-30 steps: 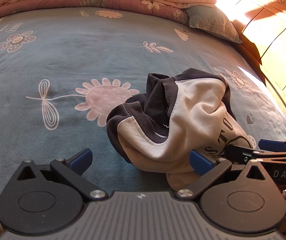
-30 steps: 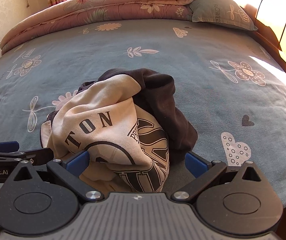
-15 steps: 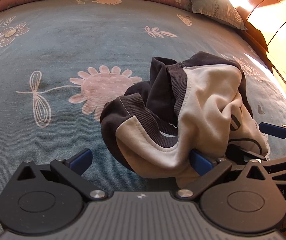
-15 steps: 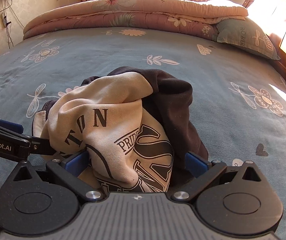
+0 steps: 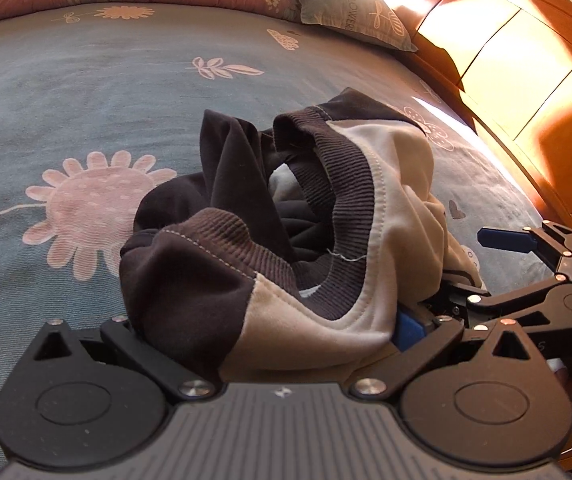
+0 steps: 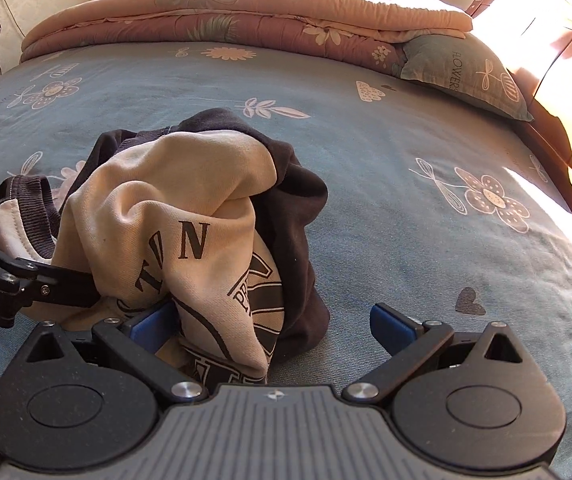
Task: Fold clothes
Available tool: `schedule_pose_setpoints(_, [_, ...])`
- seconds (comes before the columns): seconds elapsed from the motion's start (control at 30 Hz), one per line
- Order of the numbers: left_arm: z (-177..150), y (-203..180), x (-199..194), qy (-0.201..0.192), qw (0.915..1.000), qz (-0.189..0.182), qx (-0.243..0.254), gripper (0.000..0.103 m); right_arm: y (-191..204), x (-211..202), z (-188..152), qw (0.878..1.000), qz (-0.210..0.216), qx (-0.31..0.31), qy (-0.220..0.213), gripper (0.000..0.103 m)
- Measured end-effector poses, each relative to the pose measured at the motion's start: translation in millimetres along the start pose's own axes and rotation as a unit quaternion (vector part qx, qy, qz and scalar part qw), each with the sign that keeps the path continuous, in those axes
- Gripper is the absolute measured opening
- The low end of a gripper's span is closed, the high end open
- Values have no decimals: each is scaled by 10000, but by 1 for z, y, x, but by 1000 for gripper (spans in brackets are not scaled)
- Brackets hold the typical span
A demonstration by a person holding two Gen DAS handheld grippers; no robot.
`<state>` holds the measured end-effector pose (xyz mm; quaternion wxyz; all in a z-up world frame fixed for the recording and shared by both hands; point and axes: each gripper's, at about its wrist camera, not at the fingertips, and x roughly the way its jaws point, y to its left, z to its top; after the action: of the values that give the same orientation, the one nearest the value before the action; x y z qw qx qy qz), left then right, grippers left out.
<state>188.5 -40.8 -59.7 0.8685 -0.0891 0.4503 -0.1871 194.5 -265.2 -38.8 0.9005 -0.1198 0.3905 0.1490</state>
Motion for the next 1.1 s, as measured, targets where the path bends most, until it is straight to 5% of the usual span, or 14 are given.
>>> schedule_pose_setpoints(0.1, [-7, -4, 10, 177, 9994, -29, 308, 103, -9, 10, -1, 9998, -14, 156, 81, 103])
schedule_pose_setpoints(0.47, [-28, 9, 11, -345, 9976, -417, 434, 103, -18, 8, -7, 9997, -104, 195, 46, 103])
schedule_pose_setpoints(0.67, [-30, 6, -12, -234, 9964, -194, 789, 102, -21, 7, -6, 9996, -278, 44, -24, 103])
schedule_pose_setpoints(0.93, [-30, 4, -52, -314, 9907, -67, 1325, 101, -60, 1, -10, 9946, -1028, 133, 104, 103])
schedule_pose_setpoints(1.1, [-23, 6, -52, -441, 9871, -95, 1536, 100, -69, -24, -20, 9961, -815, 334, -73, 103])
